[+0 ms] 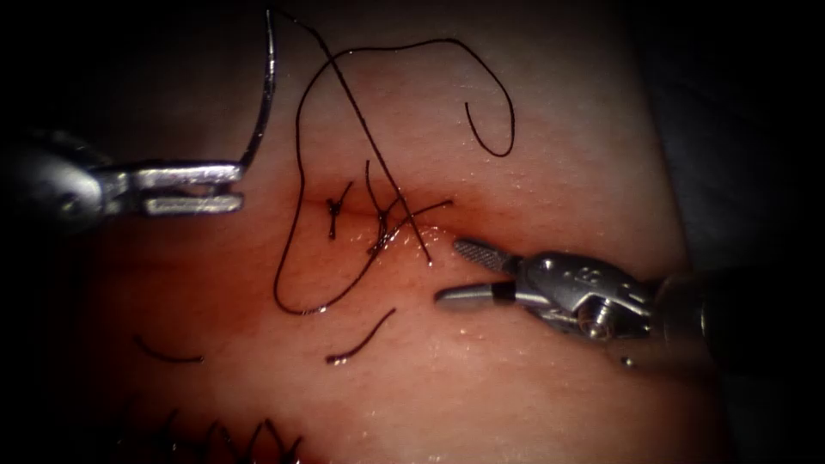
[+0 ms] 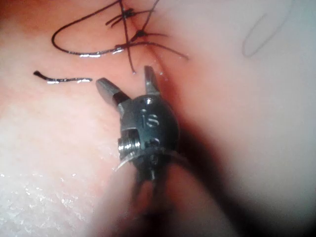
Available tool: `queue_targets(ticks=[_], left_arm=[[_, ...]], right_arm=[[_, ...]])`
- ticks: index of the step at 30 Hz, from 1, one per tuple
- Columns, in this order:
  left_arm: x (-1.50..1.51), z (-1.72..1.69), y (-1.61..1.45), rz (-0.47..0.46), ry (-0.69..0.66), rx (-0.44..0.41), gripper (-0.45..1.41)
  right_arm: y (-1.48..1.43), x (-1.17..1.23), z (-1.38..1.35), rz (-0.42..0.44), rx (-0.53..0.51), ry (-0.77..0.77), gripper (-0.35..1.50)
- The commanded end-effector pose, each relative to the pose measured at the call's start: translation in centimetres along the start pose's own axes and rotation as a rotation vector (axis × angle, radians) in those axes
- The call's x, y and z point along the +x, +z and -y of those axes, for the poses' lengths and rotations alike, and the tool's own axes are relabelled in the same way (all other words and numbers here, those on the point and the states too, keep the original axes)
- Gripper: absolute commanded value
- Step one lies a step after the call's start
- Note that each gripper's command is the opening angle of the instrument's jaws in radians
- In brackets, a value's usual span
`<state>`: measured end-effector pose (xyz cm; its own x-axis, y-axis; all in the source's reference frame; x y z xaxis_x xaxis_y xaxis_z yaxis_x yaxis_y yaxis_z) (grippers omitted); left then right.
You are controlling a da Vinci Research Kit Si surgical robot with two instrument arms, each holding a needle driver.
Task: Wound Closure
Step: Use the right hand to pull the suture through the skin until a short tail remains.
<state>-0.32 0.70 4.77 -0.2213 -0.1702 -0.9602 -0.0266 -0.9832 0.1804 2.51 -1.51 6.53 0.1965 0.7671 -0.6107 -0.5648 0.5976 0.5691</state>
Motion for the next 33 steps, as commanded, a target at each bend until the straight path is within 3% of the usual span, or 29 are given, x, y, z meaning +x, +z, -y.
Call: queue_targets(ticks=[1,5,10,12,13,16,19,20,28,33], left_arm=[[-0.04,-0.02,0.05,-0.007,0.003,-0.003,-0.45],[0.0,-0.11,0.04,-0.016,0.001,-0.007,-0.45],[0.0,-0.24,0.02,-0.02,0.008,-0.012,-0.45],[0.0,-0.28,0.01,-0.031,0.012,-0.01,-0.45],[-0.01,-0.29,0.01,-0.034,0.013,-0.011,-0.45],[-0.03,-0.31,0.01,-0.041,0.016,-0.014,-0.45],[-0.06,-0.32,0.02,-0.042,0.016,-0.014,-0.45],[-0.08,-0.33,0.02,-0.042,0.006,-0.015,-0.45],[-0.23,-0.49,0.05,-0.044,-0.025,-0.016,-0.45],[-0.4,-0.65,0.11,-0.036,-0.039,-0.013,-0.45]], right_arm=[[0.15,-0.1,0.0,0.007,-0.003,-0.005,0.81],[0.26,-0.16,-0.07,0.02,-0.02,-0.018,0.86],[0.38,-0.19,-0.09,0.042,-0.009,-0.023,0.62],[0.43,-0.2,-0.08,0.05,-0.002,-0.025,0.45],[0.46,-0.21,-0.08,0.054,-0.004,-0.033,0.29],[0.5,-0.26,-0.09,0.069,-0.007,-0.045,0.14],[0.5,-0.31,-0.1,0.076,-0.003,-0.063,-0.3],[0.49,-0.32,-0.1,0.075,-0.002,-0.07,-0.35],[0.36,-0.34,0.04,0.109,0.02,-0.075,-0.35],[0.12,-0.34,0.3,0.113,0.051,-0.064,-0.35]])
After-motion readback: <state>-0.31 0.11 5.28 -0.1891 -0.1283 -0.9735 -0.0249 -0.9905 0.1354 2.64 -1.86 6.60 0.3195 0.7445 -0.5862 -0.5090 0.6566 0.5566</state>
